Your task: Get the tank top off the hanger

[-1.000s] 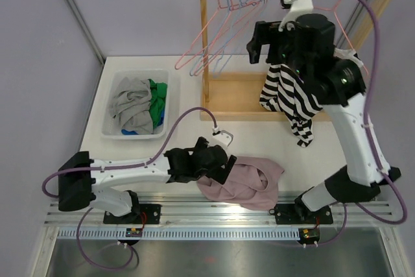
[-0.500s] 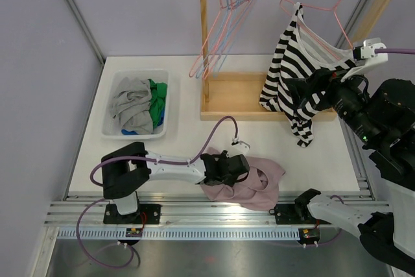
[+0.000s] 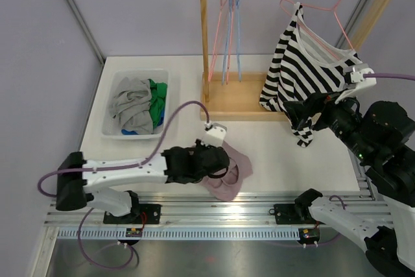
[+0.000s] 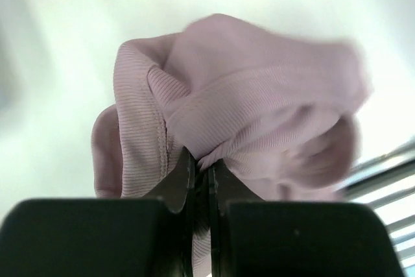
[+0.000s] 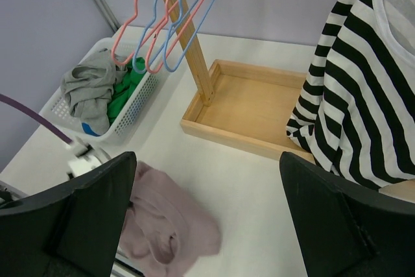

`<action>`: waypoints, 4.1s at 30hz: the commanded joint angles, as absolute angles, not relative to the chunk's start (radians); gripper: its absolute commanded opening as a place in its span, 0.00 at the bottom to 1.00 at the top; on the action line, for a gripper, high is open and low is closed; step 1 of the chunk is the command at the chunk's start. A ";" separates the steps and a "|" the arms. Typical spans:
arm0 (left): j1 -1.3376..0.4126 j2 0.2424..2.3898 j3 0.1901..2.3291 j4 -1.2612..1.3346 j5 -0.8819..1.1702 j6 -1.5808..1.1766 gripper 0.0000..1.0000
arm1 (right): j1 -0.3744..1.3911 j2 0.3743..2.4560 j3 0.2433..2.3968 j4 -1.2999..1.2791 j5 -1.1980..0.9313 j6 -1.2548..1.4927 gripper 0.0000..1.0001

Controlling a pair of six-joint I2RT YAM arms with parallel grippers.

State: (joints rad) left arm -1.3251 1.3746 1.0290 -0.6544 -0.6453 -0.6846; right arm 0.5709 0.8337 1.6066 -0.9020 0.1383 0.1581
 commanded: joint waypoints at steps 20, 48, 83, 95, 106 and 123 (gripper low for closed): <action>-0.310 1.228 1.667 -0.882 -0.550 -0.252 0.00 | 0.580 0.836 1.635 -0.818 0.146 0.166 1.00; -0.015 1.841 1.744 -0.827 0.086 -0.305 0.59 | 0.578 1.152 1.997 -1.006 0.604 0.106 1.00; -0.302 0.600 1.042 -0.782 0.114 -0.278 0.99 | -0.109 1.703 2.329 -0.925 -0.036 -0.264 0.98; -0.339 0.633 1.002 -0.755 0.107 -0.273 0.99 | -0.110 1.700 2.313 -0.974 -0.238 -0.192 0.52; -0.339 0.669 0.986 -0.738 0.138 -0.278 0.99 | 0.069 1.686 2.301 -0.991 -0.052 -0.172 0.09; -0.357 0.703 0.974 -0.700 0.143 -0.291 0.99 | 0.181 1.672 2.566 -1.065 0.048 -0.055 0.00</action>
State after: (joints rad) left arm -0.3428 0.6956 0.9577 -0.7567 0.1196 -0.2882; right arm 0.1692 1.7401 2.5336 -1.0969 0.0212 -0.0837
